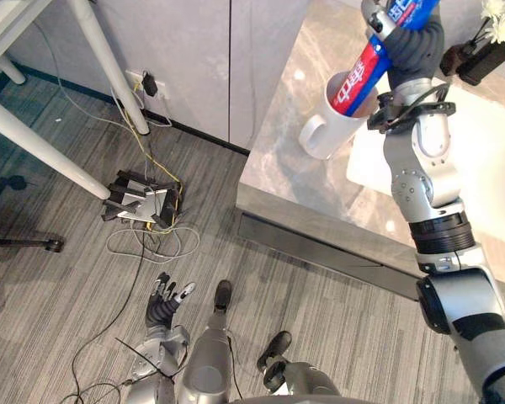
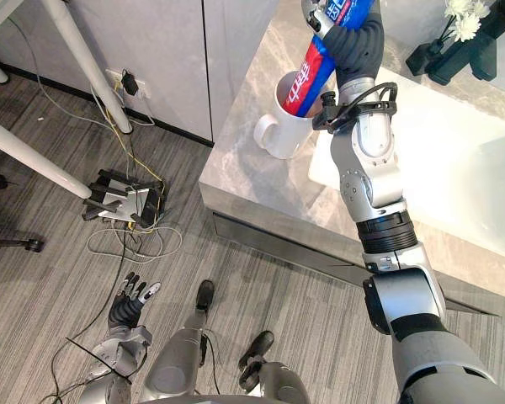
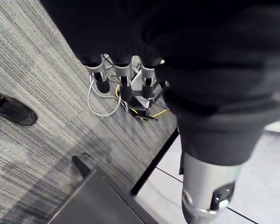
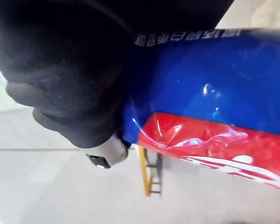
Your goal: Organize washtable
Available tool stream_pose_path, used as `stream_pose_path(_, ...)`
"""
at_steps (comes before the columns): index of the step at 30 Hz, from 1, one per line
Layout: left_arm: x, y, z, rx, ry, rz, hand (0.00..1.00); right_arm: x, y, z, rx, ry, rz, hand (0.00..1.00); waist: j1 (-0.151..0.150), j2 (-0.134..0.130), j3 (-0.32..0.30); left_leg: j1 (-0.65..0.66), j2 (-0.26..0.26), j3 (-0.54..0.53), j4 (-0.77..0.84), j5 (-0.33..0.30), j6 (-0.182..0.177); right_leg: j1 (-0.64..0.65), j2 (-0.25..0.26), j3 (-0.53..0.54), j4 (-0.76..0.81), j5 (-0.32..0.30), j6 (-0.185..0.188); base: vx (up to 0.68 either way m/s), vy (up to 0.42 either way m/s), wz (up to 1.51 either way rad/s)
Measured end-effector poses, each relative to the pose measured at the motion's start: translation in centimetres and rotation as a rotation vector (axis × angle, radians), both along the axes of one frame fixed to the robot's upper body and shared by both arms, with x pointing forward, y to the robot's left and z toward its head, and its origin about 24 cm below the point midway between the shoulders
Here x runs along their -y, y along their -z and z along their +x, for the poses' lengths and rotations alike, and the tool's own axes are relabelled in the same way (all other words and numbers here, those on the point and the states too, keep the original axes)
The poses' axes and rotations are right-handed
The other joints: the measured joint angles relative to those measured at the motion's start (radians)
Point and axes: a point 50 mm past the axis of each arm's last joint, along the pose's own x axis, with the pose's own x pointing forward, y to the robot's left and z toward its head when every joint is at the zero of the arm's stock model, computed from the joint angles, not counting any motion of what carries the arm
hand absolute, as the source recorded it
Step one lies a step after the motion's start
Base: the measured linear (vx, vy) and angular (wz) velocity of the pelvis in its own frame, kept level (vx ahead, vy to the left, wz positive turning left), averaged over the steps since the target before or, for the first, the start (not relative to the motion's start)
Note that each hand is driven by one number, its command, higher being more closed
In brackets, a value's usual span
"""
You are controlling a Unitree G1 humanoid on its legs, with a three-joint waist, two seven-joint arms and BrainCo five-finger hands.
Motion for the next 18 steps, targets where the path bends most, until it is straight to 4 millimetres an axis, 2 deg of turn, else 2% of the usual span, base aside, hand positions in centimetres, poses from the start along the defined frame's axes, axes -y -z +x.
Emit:
stream_pose_path(4,-0.32,-0.02,-0.1,0.001,-0.017,0.001,0.0,0.17,0.93,0.13,-0.028,0.011,-0.01,0.0,-0.002,-0.001,0.0,0.002,0.002,0.002,0.001,0.0,0.0,0.0,0.001,0.003,0.0,0.0,0.0,0.01,0.005,-0.01)
stream_pose_path(18,-0.78,-0.05,-0.29,0.0,-0.032,0.007,0.0,0.35,0.75,0.09,-0.02,0.02,-0.012,0.0,-0.004,-0.001,0.0,0.02,0.004,0.006,0.001,0.0,0.0,0.014,0.001,0.008,0.003,0.0,0.0,0.0,0.0,0.0)
